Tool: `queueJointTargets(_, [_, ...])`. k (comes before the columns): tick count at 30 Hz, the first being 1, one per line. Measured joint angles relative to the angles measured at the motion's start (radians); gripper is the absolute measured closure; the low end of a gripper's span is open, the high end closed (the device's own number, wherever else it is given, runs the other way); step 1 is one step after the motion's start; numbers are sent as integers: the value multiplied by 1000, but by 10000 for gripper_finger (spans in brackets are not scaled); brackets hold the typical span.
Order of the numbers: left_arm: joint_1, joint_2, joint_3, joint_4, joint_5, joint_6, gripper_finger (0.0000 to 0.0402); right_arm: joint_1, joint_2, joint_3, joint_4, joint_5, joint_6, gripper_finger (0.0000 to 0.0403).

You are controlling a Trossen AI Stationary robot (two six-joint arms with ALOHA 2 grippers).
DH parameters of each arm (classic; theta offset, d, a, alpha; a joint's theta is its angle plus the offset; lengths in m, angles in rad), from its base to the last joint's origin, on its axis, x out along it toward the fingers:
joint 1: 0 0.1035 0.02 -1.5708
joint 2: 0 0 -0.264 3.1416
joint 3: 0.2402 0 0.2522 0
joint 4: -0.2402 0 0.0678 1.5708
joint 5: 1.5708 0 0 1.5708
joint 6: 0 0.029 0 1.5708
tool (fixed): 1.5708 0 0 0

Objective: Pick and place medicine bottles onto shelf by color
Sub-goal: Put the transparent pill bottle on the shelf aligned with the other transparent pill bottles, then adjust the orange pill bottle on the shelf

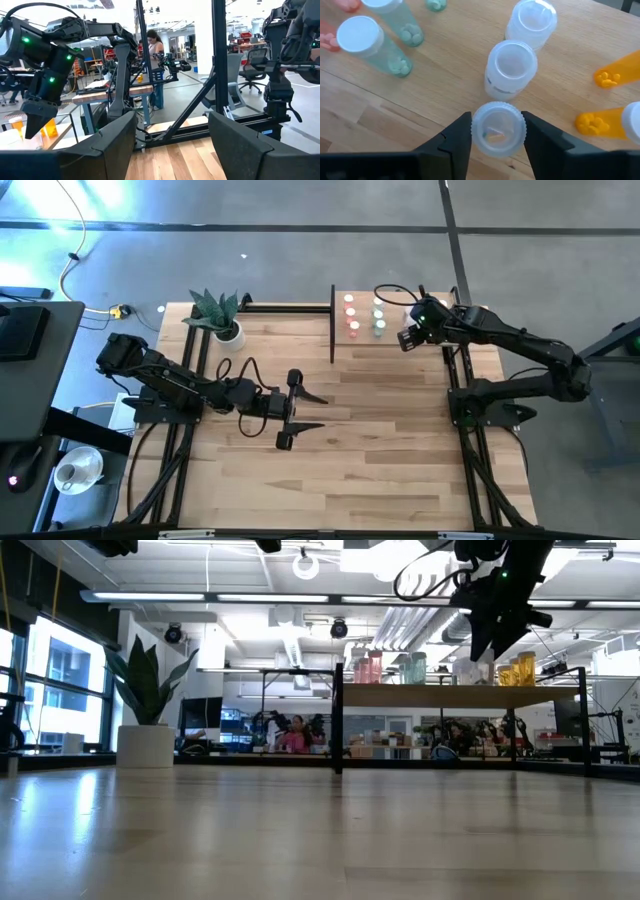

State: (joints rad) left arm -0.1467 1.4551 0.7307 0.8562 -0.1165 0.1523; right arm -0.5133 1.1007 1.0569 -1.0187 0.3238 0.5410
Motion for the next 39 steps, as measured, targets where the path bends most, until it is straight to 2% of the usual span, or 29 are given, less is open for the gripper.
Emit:
queueJointTargets(5, [0,0,0,0,0,0,163,0,0,0,0,1,0,231])
queueJointTargets(17, [0,0,0,0,0,0,163,0,0,1,7,7,-37,231])
queueJointTargets(24, [0,0,0,0,0,0,163,2,0,74,5,-5,-52,231])
queueJointTargets(31, [0,0,0,0,1,0,163,3,-5,159,-147,-44,-23,231])
queueJointTargets(39, [0,0,0,-1,1,0,163,49,-63,172,-251,-85,24,231])
